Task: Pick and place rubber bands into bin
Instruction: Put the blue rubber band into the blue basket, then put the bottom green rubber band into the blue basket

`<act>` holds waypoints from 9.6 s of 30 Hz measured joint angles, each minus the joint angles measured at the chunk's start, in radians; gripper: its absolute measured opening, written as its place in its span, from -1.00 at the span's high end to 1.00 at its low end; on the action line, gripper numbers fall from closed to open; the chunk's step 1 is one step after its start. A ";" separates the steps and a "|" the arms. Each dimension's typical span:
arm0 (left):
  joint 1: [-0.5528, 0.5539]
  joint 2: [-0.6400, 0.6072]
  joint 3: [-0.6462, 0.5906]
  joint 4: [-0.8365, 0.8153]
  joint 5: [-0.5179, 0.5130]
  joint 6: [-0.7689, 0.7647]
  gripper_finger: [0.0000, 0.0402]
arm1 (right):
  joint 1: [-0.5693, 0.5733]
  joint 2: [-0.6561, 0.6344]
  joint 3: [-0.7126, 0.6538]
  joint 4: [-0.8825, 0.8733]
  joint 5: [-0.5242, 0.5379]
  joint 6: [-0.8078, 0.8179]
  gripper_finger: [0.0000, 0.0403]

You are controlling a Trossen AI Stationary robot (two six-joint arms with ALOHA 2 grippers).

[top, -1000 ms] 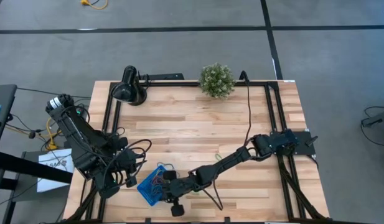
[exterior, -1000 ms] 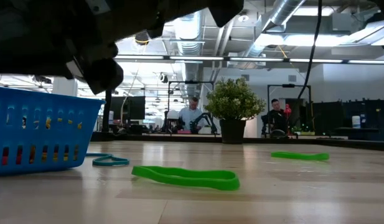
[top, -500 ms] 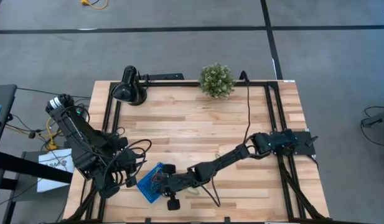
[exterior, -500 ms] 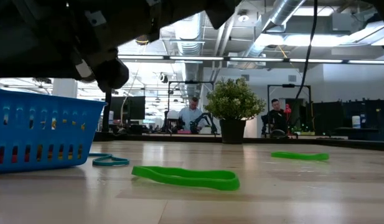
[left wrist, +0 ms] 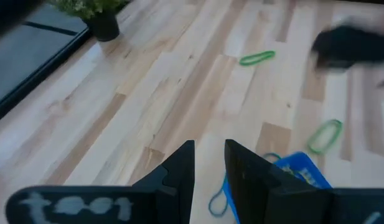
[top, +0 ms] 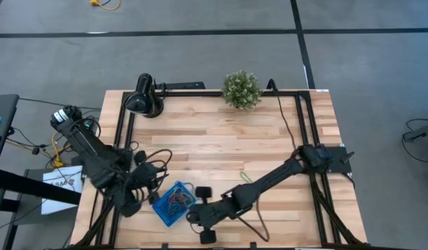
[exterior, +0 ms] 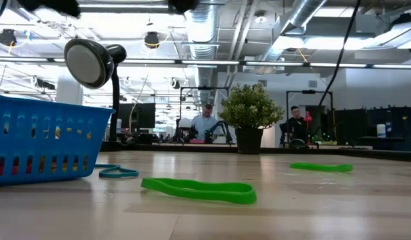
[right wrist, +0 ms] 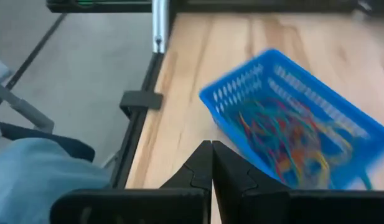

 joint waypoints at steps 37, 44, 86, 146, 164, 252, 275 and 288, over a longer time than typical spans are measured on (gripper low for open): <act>0.536 0.152 -0.207 0.886 0.986 0.890 0.61 | 0.243 -0.169 0.000 -0.537 0.332 0.408 1.00; 0.502 0.339 -0.118 0.858 0.986 0.933 0.61 | 0.242 -0.168 0.000 -0.549 0.332 0.409 1.00; 0.416 0.633 0.243 0.326 0.887 1.046 0.48 | 0.326 -0.168 0.000 -0.558 0.384 0.470 1.00; 0.047 0.248 0.719 -0.418 0.480 0.431 1.00 | 0.320 -0.167 -0.001 -0.544 0.384 0.461 1.00; -0.131 0.228 0.296 -0.209 0.472 0.205 1.00 | 0.302 -0.167 -0.001 -0.544 0.387 0.461 1.00; -0.102 0.242 0.095 0.048 0.434 0.155 0.53 | 0.071 0.013 -0.286 -0.114 0.103 0.408 0.62; -0.092 0.242 0.095 0.055 0.441 0.163 0.53 | 0.044 0.025 -0.260 -0.067 0.079 0.408 0.72; -0.092 0.242 0.095 0.055 0.441 0.163 0.53 | 0.047 0.030 -0.236 -0.052 0.040 0.408 0.72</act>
